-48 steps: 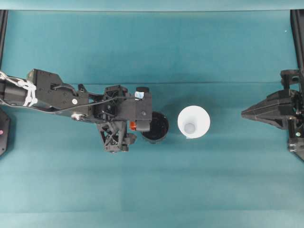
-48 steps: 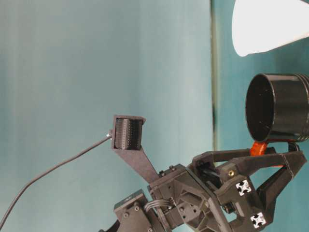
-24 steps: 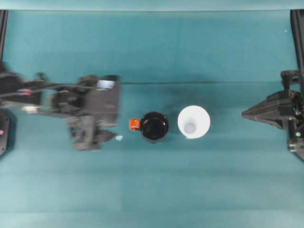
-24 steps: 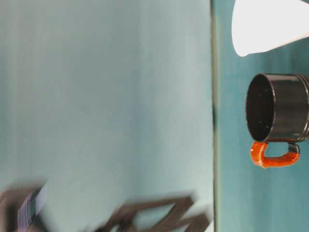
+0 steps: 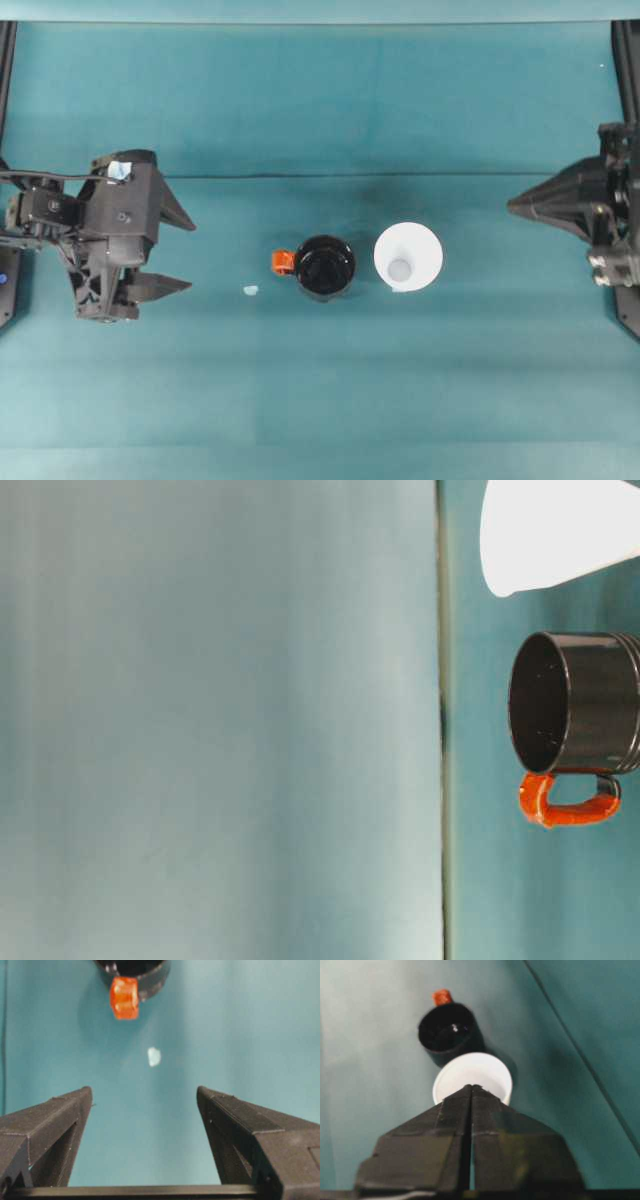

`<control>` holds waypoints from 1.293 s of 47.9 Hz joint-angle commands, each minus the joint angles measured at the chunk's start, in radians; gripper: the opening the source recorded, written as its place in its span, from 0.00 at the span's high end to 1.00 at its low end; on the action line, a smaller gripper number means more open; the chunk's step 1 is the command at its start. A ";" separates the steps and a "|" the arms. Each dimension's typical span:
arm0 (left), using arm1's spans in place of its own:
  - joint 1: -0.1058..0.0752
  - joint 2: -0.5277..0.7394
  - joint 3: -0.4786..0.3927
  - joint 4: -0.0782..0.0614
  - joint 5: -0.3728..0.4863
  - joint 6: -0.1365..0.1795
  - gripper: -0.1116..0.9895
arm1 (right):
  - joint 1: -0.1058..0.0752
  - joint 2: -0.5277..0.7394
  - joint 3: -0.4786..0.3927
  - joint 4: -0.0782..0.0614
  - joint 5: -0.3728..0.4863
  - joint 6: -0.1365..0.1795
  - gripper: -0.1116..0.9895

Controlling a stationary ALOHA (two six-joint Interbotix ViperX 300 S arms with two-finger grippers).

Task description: Put the paper cup into the moved red handle cup holder.

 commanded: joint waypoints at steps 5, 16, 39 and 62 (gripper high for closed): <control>-0.002 -0.011 -0.009 0.003 -0.003 0.002 0.07 | -0.002 0.130 -0.098 0.023 0.109 0.032 0.86; -0.002 -0.011 -0.009 0.003 -0.003 0.002 0.07 | -0.008 0.268 -0.189 0.067 0.230 0.120 0.34; -0.003 -0.012 -0.008 0.003 -0.003 0.000 0.07 | -0.018 0.649 -0.388 0.067 0.376 0.124 0.09; -0.003 -0.012 -0.006 0.003 -0.003 0.000 0.07 | -0.061 0.782 -0.387 0.066 0.331 0.187 0.09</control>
